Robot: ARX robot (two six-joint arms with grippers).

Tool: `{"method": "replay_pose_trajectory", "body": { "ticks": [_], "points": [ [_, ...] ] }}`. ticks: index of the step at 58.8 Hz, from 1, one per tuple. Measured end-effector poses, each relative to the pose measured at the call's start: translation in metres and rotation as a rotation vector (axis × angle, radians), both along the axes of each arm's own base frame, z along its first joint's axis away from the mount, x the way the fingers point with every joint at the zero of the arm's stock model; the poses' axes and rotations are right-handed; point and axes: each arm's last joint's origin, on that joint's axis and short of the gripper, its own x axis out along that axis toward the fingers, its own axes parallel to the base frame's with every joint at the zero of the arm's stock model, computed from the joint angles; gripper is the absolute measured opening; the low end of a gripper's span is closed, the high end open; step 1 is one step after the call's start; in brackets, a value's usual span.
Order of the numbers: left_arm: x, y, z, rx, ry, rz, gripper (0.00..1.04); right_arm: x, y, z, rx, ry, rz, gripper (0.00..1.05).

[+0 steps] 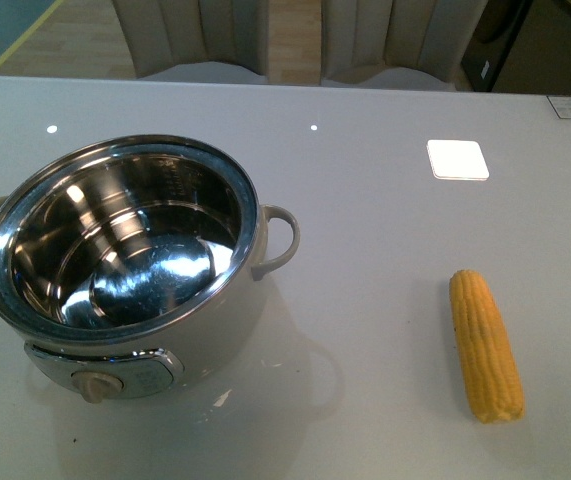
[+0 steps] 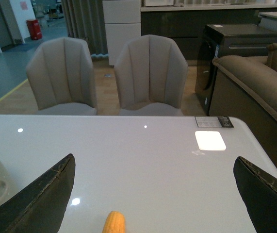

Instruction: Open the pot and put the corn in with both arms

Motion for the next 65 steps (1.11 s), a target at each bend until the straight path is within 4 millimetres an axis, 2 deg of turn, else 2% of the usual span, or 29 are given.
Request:
{"method": "replay_pose_trajectory", "body": {
  "ticks": [17, 25, 27, 31, 35, 40, 48, 50, 60, 65],
  "points": [
    [0.0, 0.0, 0.0, -0.001, -0.002, 0.0, 0.04, 0.0, 0.0, 0.0, 0.0, 0.0, 0.0, 0.96],
    [0.0, 0.0, 0.0, -0.001, -0.002, 0.001, 0.29, 0.0, 0.0, 0.0, 0.0, 0.0, 0.001, 0.96],
    [0.0, 0.0, 0.0, -0.001, -0.002, 0.001, 0.38, 0.0, 0.001, -0.001, 0.045, 0.114, 0.038, 0.96],
    [0.0, 0.0, 0.0, -0.001, -0.002, -0.001, 0.5, 0.003, 0.0, -0.002, 0.175, 0.514, 0.027, 0.96],
    [0.0, 0.0, 0.0, -0.001, -0.002, 0.0, 0.61, 0.004, 0.0, -0.008, 0.241, 0.703, -0.012, 0.96],
    [0.0, 0.0, 0.0, -0.001, -0.002, 0.0, 0.74, 0.006, 0.001, -0.012, 0.269, 0.761, -0.035, 0.96],
    [0.0, 0.0, 0.0, -0.001, -0.002, 0.0, 0.97, 0.018, 0.007, -0.008, 0.253, 0.749, -0.025, 0.96],
    [0.0, 0.0, 0.0, 0.0, -0.002, 0.0, 0.99, 0.022, 0.01, -0.008, 0.245, 0.751, -0.016, 0.96],
    [0.0, 0.0, 0.0, 0.0, -0.002, 0.0, 0.98, 0.047, 0.028, -0.017, 0.196, 0.791, 0.045, 0.96],
    [0.0, 0.0, 0.0, 0.0, -0.002, 0.0, 0.98, 0.069, 0.038, -0.024, 0.178, 0.816, 0.064, 0.96]
  ]
}}
